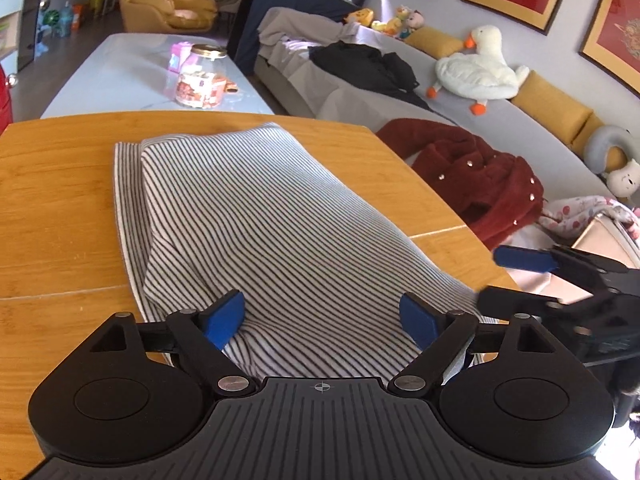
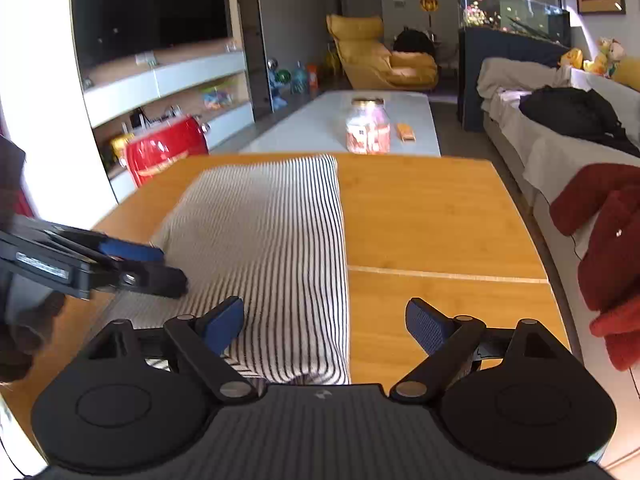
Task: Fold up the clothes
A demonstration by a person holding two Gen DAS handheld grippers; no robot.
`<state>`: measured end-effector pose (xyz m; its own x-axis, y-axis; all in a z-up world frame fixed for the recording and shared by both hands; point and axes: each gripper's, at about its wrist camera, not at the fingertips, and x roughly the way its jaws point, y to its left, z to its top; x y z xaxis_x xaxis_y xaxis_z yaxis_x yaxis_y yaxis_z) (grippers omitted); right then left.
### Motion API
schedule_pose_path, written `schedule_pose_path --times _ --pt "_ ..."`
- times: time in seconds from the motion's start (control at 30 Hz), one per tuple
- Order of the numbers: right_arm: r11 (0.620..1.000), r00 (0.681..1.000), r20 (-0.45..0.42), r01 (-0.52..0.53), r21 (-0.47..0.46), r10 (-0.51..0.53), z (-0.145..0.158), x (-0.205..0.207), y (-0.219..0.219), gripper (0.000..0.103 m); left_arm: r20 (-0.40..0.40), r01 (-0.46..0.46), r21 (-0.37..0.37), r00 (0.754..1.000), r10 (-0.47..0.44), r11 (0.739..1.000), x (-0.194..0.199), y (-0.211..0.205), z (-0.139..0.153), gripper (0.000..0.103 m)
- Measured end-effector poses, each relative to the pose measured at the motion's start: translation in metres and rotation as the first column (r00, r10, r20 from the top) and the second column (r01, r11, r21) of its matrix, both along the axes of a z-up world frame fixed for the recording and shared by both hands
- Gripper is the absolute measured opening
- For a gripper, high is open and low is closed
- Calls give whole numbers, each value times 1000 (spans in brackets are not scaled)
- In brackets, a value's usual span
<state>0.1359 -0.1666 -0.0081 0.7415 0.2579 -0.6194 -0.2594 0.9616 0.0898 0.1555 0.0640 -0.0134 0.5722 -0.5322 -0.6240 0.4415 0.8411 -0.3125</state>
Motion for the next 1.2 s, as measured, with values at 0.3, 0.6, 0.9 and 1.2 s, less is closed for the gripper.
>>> schedule_pose_path --times 0.3,0.6,0.9,1.2 --pt "989 997 55 -48 -142 57 -5 -18 21 89 32 23 148 999 -28 989 -16 -4 -10 100" --pt "896 901 103 -397 -202 422 18 -52 53 77 6 -21 107 1000 21 994 -17 19 -8 100" --pt "839 866 112 -429 -335 488 -1 -41 97 38 -38 -234 21 971 235 972 -20 86 -1 100" --pt "904 924 51 -359 -232 380 -6 1 100 22 -12 -221 -1 975 221 975 -29 95 12 101"
